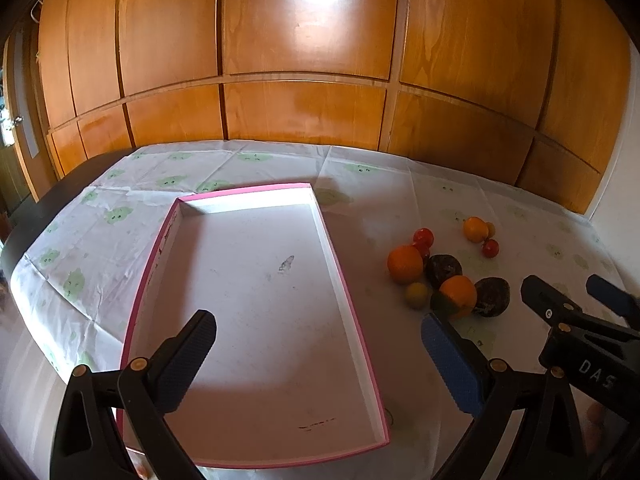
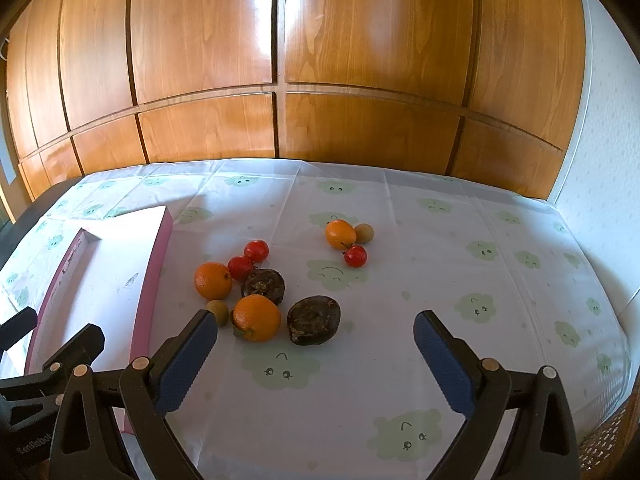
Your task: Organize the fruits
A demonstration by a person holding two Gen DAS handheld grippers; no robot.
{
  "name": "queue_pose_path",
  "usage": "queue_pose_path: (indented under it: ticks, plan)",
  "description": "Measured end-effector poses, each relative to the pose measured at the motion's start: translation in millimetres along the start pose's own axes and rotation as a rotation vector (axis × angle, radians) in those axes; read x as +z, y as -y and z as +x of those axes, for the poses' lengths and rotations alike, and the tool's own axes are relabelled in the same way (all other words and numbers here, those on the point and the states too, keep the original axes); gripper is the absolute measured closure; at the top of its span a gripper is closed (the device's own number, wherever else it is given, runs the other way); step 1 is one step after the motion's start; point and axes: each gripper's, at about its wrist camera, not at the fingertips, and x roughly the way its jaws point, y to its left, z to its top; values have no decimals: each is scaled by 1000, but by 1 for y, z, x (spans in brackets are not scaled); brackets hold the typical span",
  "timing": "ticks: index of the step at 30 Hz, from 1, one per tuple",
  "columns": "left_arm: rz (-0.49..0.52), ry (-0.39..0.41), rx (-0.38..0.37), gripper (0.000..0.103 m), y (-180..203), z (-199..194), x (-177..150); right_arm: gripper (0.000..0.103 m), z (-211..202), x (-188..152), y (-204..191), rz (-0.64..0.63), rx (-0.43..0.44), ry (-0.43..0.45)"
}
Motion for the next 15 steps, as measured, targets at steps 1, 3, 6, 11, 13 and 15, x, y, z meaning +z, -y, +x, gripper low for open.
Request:
queue_pose_path:
  ticks: [1, 3, 6, 11, 13, 15]
  plan:
    - [5, -2, 2, 0, 0, 1, 0, 3, 0, 0, 0, 0, 1, -1]
    - [11, -3, 1, 0, 2, 0, -1, 3, 0, 0, 0, 1, 3, -3]
    - [15, -3, -5, 0, 2, 0, -1, 3, 1, 0, 1, 1, 2, -3]
    - [12, -4, -7, 0, 2, 1, -1, 3, 2, 0, 3, 6, 1, -3]
    - [12, -3, -9, 0, 3, 1, 0, 3, 2, 0, 4, 5, 1, -3]
    - [14, -3, -13, 0, 4, 1, 0, 3, 3, 1, 4, 1, 0, -3]
